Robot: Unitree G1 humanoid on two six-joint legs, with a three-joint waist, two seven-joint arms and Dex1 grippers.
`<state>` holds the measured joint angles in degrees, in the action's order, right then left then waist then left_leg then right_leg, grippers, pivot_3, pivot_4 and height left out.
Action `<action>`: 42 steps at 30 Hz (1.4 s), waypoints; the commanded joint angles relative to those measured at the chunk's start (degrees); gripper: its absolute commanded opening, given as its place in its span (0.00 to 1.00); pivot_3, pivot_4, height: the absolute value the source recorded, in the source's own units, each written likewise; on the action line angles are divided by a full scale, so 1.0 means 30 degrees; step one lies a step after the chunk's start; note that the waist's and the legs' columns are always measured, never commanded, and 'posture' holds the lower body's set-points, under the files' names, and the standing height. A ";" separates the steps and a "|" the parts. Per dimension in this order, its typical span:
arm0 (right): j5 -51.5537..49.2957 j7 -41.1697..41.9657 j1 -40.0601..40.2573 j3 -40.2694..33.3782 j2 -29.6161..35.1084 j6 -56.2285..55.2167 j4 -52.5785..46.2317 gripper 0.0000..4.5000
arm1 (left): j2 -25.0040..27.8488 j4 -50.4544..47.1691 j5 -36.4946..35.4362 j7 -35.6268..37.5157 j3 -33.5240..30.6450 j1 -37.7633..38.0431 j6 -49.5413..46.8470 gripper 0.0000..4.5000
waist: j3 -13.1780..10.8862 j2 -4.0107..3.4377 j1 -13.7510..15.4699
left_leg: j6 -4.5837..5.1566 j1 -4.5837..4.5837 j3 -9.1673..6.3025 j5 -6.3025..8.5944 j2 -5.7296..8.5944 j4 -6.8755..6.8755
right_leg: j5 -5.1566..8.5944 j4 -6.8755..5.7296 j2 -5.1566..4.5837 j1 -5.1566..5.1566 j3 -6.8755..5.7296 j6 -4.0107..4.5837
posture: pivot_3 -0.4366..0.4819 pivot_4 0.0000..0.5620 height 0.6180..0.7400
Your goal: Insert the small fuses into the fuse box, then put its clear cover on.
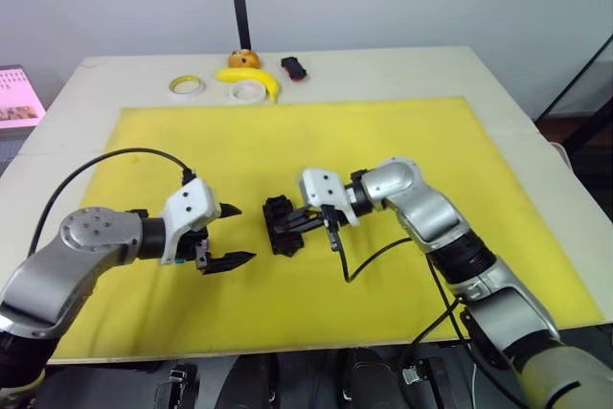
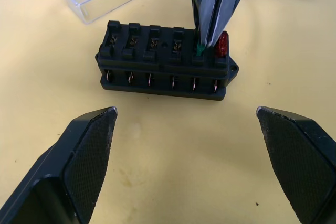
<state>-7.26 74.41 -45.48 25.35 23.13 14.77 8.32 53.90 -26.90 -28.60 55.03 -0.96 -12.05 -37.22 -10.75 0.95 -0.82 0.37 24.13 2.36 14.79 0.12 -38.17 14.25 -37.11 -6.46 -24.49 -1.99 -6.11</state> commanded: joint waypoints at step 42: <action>-0.2938 0.1254 0.1805 -0.8064 1.0386 0.1898 -0.2355 0.99 | 0.3768 0.3303 -0.1052 0.5628 -1.3519 0.8692 -0.1227 1.00 | -0.0024 -0.0005 0.0005 | 0.0005 -0.0111 0.0074 0.0006 -0.0054 0.0032 | 0.0037 0.0029 -0.0031 0.0058 0.0012 0.0059 | 0.48 0.27 1.00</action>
<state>-14.93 78.12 -39.34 3.00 53.49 21.08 1.90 64.39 -17.41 -32.64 71.05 -39.34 13.96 -42.56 -10.83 0.94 -0.81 0.38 23.80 2.58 14.81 -0.05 -38.07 14.36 -37.02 -6.55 -24.31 -1.96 -5.91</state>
